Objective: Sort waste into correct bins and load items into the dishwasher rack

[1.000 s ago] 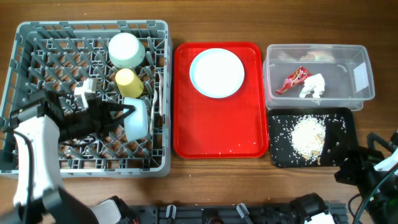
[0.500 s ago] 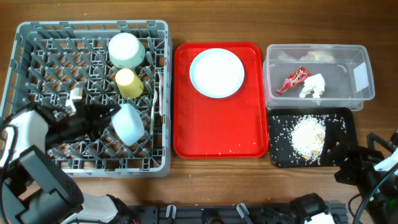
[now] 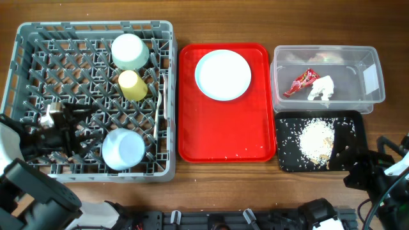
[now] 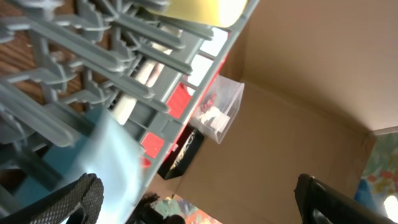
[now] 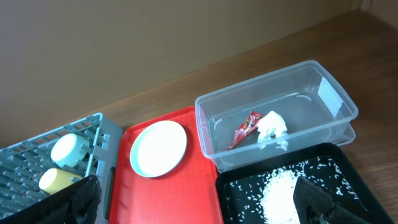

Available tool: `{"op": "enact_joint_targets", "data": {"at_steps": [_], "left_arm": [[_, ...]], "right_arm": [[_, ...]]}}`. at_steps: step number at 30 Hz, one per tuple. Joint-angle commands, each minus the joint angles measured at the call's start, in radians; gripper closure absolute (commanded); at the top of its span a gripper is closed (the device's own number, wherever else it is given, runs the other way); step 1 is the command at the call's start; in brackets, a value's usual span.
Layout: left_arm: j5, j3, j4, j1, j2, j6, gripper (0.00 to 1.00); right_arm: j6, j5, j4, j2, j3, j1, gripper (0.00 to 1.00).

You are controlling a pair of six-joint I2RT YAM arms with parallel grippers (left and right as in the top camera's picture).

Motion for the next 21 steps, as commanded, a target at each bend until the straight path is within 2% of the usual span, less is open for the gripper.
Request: {"op": "enact_joint_targets", "data": {"at_steps": [1,2,6,7,8,12,14,15,17,19,21], "left_arm": [[0.027,0.121,-0.043,-0.004,-0.152,0.011,0.00],[0.022,0.146,-0.032,-0.011,-0.215,0.003,0.01],[-0.139,0.163,0.109,-0.062,-0.415,-0.220,0.00],[-0.145,0.163,0.134,-0.100,-0.451,-0.229,0.00],[-0.123,0.163,0.157,-0.146,-0.479,-0.229,0.00],[0.131,0.163,0.282,-0.314,-0.504,-0.254,0.00],[0.114,0.163,0.418,-0.434,-0.488,-0.374,0.00],[0.072,0.163,0.474,-0.502,-0.476,-0.458,0.00],[-0.143,0.163,0.626,-0.697,-0.451,-0.691,0.00],[-0.352,0.163,0.725,-0.853,-0.436,-0.804,0.01],[-0.621,0.163,0.840,-1.064,-0.396,-0.885,0.25]], "right_arm": [[0.006,0.017,0.003,-0.003,0.005,-0.005,0.00],[0.006,0.017,0.003,-0.003,0.005,-0.005,0.00],[0.006,0.017,0.003,-0.003,0.005,-0.005,0.00],[0.006,0.017,0.003,-0.003,0.005,-0.005,0.00],[0.006,0.017,0.003,-0.003,0.005,-0.005,0.00],[0.006,0.017,0.003,-0.003,0.005,-0.005,0.00],[0.006,0.017,0.003,-0.003,0.005,-0.005,0.00],[0.006,0.017,0.003,-0.003,0.005,-0.005,0.00],[0.006,0.017,0.003,-0.003,0.005,-0.005,0.00],[0.006,0.017,0.003,-0.003,0.005,-0.005,0.00],[0.006,0.017,0.003,-0.003,0.005,-0.005,0.00]]}}
